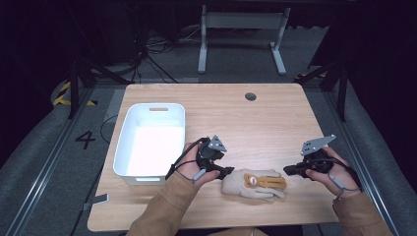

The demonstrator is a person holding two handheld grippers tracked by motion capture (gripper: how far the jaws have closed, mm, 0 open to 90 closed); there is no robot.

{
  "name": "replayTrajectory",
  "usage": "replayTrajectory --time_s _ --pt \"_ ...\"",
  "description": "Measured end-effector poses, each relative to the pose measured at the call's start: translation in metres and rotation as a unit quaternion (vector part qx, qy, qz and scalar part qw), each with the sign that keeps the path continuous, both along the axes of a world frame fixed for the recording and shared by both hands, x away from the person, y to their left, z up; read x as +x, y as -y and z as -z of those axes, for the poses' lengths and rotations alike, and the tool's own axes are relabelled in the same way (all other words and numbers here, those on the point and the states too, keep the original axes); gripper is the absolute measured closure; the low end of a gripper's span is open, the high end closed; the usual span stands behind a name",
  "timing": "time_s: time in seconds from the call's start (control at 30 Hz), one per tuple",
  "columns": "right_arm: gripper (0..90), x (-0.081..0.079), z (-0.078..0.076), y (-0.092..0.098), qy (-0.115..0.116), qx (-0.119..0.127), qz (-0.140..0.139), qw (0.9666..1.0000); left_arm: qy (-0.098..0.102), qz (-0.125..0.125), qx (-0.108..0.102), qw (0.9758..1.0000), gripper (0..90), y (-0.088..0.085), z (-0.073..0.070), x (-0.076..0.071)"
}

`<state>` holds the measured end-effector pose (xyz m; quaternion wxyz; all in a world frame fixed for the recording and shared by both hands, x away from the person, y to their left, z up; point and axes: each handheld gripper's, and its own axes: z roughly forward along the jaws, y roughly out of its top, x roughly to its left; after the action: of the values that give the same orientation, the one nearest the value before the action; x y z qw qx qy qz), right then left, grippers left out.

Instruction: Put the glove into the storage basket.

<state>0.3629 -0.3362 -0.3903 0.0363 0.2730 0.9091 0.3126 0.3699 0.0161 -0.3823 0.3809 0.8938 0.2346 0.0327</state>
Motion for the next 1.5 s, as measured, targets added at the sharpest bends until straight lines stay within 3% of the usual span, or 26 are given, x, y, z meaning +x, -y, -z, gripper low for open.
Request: replayTrajectory --time_s 0.6,0.7,0.87,1.17,1.2,1.4,1.43,1.5 --pt "90.0 0.004 0.012 0.001 -0.018 -0.006 0.0 0.9998 -0.004 0.061 0.011 0.9981 28.3 0.024 0.007 -0.008" --pt "90.0 0.004 0.012 0.001 -0.019 -0.003 -0.002 0.9998 -0.001 0.088 0.011 0.9961 22.4 0.032 0.013 -0.01" --pt "90.0 0.004 0.012 0.001 -0.02 -0.001 -0.004 0.9998 -0.002 0.1 0.021 0.9947 20.8 0.038 0.019 -0.011" --pt "89.9 0.005 0.013 0.002 -0.022 0.004 -0.008 0.9997 -0.006 0.085 0.031 0.9958 19.9 0.045 0.03 -0.007" --pt "89.9 0.005 0.013 0.002 -0.022 0.004 -0.007 0.9997 -0.004 0.075 0.03 0.9967 20.5 0.045 0.035 -0.007" --pt "89.7 0.005 0.012 0.004 -0.022 0.011 -0.007 0.9997 0.009 0.082 0.014 0.9965 19.2 0.039 0.047 -0.011" --pt "89.5 0.005 0.012 0.004 -0.022 0.012 -0.008 0.9996 0.015 0.089 -0.009 0.9959 18.0 0.036 0.049 -0.013" --pt "89.2 0.005 0.012 0.004 -0.023 0.014 -0.008 0.9996 0.018 0.093 -0.023 0.9953 19.8 0.036 0.052 -0.014"
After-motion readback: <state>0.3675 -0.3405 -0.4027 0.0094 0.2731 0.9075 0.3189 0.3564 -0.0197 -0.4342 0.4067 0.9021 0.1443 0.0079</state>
